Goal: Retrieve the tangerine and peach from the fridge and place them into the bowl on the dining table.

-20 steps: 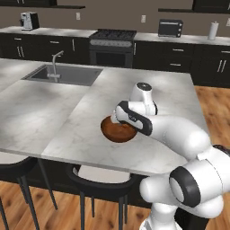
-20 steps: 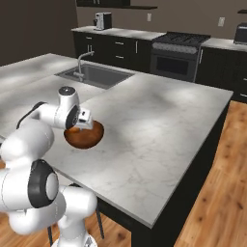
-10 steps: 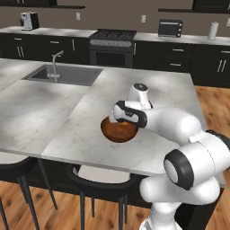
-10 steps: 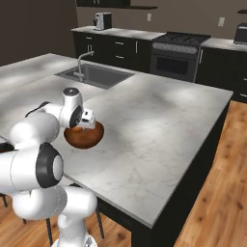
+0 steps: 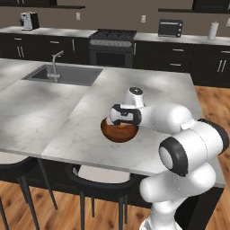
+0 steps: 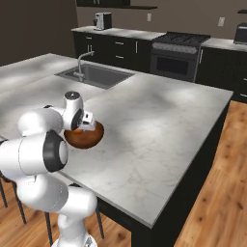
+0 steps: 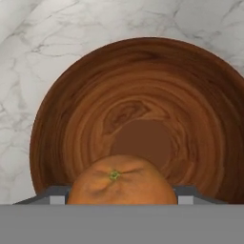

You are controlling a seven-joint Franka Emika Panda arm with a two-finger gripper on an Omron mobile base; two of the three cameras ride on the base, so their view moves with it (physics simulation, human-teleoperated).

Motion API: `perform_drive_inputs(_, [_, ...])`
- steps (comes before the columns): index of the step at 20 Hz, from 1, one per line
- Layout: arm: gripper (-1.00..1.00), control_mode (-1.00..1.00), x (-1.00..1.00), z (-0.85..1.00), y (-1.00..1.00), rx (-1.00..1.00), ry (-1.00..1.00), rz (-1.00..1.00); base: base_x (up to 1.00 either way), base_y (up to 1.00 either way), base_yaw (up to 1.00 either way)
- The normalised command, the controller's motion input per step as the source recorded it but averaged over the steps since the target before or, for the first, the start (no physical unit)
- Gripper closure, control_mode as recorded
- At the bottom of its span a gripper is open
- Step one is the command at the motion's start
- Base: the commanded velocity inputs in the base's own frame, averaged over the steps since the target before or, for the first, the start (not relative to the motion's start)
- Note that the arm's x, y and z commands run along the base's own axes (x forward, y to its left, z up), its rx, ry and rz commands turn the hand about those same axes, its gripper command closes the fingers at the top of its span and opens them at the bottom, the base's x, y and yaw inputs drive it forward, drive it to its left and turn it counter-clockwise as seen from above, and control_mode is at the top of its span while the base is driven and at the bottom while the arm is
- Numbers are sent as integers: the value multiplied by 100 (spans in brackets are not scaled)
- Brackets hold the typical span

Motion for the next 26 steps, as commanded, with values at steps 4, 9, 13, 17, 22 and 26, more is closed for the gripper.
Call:
perform_drive_inputs(4, [100, -100, 25, -23, 1, 0, 0, 0, 0, 0, 0])
perform_drive_inputs(9, [100, -100, 20, -30, 0, 0, 0, 0, 0, 0, 0])
perform_drive_inputs(13, [-100, -100, 20, -24, 1, 0, 0, 0, 0, 0, 0])
perform_drive_inputs(17, [-100, -100, 13, -3, 1, 0, 0, 0, 0, 0, 0])
perform_drive_inputs(22, [-100, -100, 0, 2, 0, 0, -2, 0, 0, 0, 0])
perform_drive_inputs(26, [-100, -100, -20, 18, 0, 0, -3, 0, 0, 0, 0])
